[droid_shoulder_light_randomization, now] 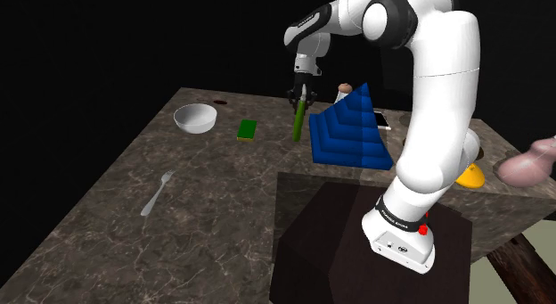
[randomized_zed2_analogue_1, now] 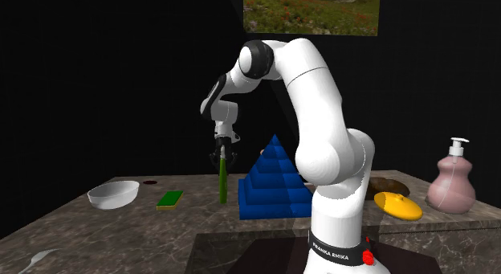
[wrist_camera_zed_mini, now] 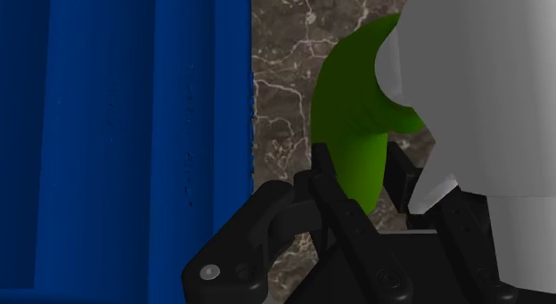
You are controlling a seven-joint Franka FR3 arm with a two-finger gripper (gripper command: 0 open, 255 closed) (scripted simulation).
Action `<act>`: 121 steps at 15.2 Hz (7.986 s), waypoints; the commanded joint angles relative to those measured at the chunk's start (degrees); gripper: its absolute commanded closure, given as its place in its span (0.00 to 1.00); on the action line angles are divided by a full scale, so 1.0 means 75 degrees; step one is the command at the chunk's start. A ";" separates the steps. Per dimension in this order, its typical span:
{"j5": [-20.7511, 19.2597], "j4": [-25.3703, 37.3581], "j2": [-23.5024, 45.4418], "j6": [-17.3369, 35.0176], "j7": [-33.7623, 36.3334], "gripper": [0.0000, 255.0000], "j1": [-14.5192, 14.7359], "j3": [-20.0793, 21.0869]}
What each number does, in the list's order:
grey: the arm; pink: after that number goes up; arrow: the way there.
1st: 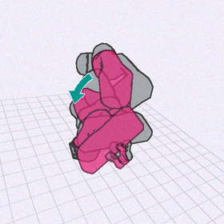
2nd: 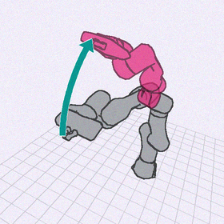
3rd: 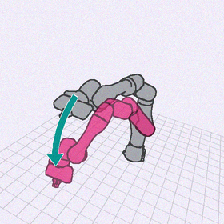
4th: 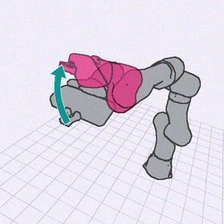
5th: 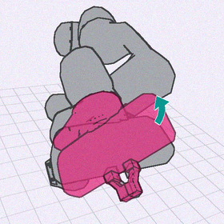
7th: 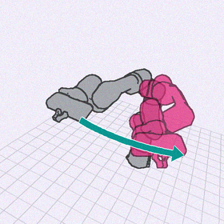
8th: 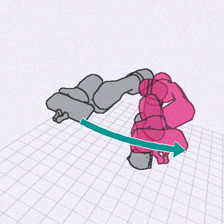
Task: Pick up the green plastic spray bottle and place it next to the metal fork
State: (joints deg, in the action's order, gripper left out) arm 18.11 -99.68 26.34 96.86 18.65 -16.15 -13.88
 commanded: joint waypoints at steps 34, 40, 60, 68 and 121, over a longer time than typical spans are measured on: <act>-0.0242 0.1540 -0.0944 -0.2385 0.0605 1.00 -0.0044 -0.0102; -0.0234 0.2090 -0.0988 -0.2964 0.0729 1.00 -0.0083 -0.0110; 0.0051 0.4847 -0.0519 -0.5215 0.1195 1.00 -0.0388 -0.0105; 0.0245 0.5340 -0.0592 -0.5686 0.1685 1.00 -0.0232 -0.0012; 0.1146 0.3407 -0.0817 -0.0983 0.8434 1.00 0.4716 0.2969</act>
State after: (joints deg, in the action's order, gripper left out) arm 26.68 -73.13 20.37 88.72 82.32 19.22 8.42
